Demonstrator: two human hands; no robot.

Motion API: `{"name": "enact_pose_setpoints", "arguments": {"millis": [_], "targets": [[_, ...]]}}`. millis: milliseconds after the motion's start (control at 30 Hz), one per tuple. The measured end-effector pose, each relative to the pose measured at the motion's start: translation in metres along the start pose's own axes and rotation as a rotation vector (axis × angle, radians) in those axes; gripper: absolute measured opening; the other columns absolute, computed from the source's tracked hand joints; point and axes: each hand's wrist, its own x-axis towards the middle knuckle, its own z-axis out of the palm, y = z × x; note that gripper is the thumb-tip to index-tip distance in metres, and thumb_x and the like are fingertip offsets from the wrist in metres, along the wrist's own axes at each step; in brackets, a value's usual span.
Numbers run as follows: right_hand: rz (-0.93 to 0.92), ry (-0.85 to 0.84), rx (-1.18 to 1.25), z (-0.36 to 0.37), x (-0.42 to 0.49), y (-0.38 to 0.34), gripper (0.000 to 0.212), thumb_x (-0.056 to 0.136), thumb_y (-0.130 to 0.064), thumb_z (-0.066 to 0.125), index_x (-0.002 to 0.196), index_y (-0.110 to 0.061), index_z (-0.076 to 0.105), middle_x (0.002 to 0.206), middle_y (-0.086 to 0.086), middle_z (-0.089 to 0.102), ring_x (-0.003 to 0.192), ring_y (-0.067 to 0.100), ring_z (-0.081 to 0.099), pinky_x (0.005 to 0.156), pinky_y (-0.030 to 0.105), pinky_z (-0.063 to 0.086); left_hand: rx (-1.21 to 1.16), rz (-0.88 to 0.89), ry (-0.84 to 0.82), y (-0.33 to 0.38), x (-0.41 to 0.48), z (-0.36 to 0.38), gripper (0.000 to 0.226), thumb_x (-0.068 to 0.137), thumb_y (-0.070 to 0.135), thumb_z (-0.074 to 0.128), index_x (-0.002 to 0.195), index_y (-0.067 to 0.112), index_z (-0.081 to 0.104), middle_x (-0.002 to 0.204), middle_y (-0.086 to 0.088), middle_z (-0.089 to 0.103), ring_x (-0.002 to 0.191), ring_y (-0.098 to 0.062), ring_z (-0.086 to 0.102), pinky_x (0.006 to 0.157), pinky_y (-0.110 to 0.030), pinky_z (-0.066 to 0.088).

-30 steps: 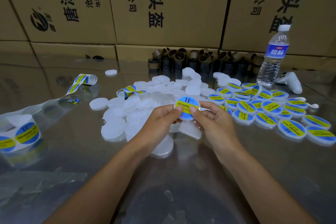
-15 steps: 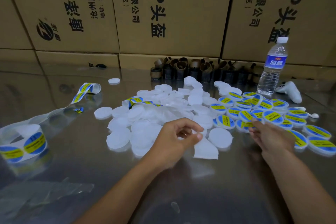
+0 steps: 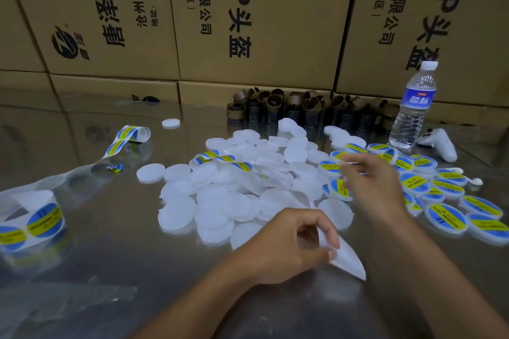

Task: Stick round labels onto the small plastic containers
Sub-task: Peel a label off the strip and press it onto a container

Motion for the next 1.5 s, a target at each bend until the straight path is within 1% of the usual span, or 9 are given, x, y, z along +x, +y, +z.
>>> {"name": "enact_pose_setpoints", "arguments": {"millis": [100, 233, 467, 633, 800, 900, 1067, 1367, 1500], "targets": [[0.137, -0.512, -0.062, 0.021, -0.003, -0.026, 0.013, 0.089, -0.038, 0.058, 0.087, -0.025, 0.063, 0.082, -0.004, 0.069, 0.055, 0.004, 0.062, 0.056, 0.020, 0.043, 0.052, 0.007, -0.067, 0.002, -0.002, 0.000, 0.028, 0.082, 0.006, 0.068, 0.073, 0.031, 0.059, 0.079, -0.022, 0.061, 0.070, -0.027, 0.054, 0.072, -0.036, 0.046], [0.239, -0.733, -0.285, 0.039, 0.000, -0.037, 0.029, 0.089, -0.053, 0.050, 0.090, -0.025, 0.060, 0.082, -0.007, 0.067, 0.067, 0.010, 0.060, 0.059, 0.022, 0.044, 0.063, 0.015, -0.147, 0.005, -0.005, -0.002, 0.013, 0.081, -0.001, 0.067, 0.079, 0.011, 0.065, 0.072, 0.009, 0.059, 0.070, 0.001, 0.053, 0.071, -0.012, 0.040], [0.301, -0.683, -0.240, 0.056, 0.000, -0.044, 0.049, 0.086, -0.026, 0.067, 0.121, 0.006, 0.054, 0.080, 0.009, 0.051, 0.065, 0.019, 0.045, 0.054, 0.023, 0.037, 0.032, -0.024, -0.217, 0.003, -0.005, -0.005, 0.008, 0.082, 0.001, 0.067, 0.083, 0.009, 0.067, 0.077, -0.013, 0.063, 0.072, -0.019, 0.054, 0.071, -0.034, 0.046], [0.315, -0.585, 0.168, 0.048, 0.007, -0.046, 0.033, 0.078, -0.001, 0.071, 0.109, -0.009, 0.064, 0.095, 0.012, 0.067, 0.071, 0.017, 0.063, 0.064, 0.025, 0.053, -0.103, -0.013, -0.219, 0.001, -0.004, -0.025, 0.016, 0.082, 0.002, 0.068, 0.085, 0.018, 0.066, 0.084, 0.003, 0.063, 0.080, -0.010, 0.058, 0.078, -0.023, 0.046], [0.089, -0.435, 0.324, 0.019, 0.018, -0.054, 0.030, 0.082, -0.005, 0.066, 0.108, -0.021, 0.064, 0.075, 0.000, 0.067, 0.071, 0.014, 0.062, 0.068, 0.024, 0.051, -0.487, -0.102, 0.289, 0.002, -0.003, -0.065, 0.011, 0.083, 0.026, 0.066, 0.074, 0.022, 0.063, 0.071, -0.003, 0.058, 0.065, -0.020, 0.063, 0.065, -0.031, 0.053], [0.023, -0.434, 0.494, 0.002, 0.016, -0.055, 0.027, 0.085, -0.003, 0.060, 0.103, -0.022, 0.065, 0.071, -0.003, 0.068, 0.067, 0.012, 0.063, 0.061, 0.024, 0.051, -0.762, -0.278, 0.563, -0.012, 0.007, -0.079, 0.044, 0.083, 0.047, 0.056, 0.099, 0.007, 0.062, 0.083, -0.009, 0.066, 0.075, -0.024, 0.070, 0.068, -0.036, 0.059], [0.018, -0.471, 0.578, -0.023, 0.003, -0.040, 0.038, 0.086, 0.001, 0.051, 0.085, -0.030, 0.074, 0.070, -0.003, 0.063, 0.058, 0.011, 0.060, 0.050, 0.021, 0.048, -0.987, -0.395, 0.632, -0.029, 0.026, -0.091, 0.073, 0.095, 0.050, 0.042, 0.142, -0.004, 0.027, 0.125, -0.018, 0.055, 0.096, -0.029, 0.066, 0.082, -0.036, 0.051], [0.131, -0.641, 0.563, -0.049, -0.011, -0.015, 0.032, 0.064, -0.005, 0.058, 0.084, -0.024, 0.075, 0.075, 0.014, 0.068, 0.060, 0.023, 0.066, 0.052, 0.025, 0.054, -0.720, -0.425, 0.793, -0.018, 0.070, -0.148, 0.015, 0.100, 0.013, 0.043, 0.109, 0.003, 0.048, 0.100, -0.013, 0.060, 0.080, -0.024, 0.060, 0.089, -0.039, 0.049], [0.135, -0.640, 0.484, -0.036, -0.021, -0.009, 0.042, 0.060, -0.017, 0.070, 0.102, -0.019, 0.069, 0.077, 0.016, 0.064, 0.067, 0.023, 0.063, 0.056, 0.022, 0.053, -0.381, -0.339, 0.737, -0.001, 0.088, -0.172, 0.033, 0.093, -0.010, 0.038, 0.067, 0.011, 0.038, 0.053, -0.001, 0.051, 0.046, -0.016, 0.053, 0.053, -0.029, 0.048]]}}
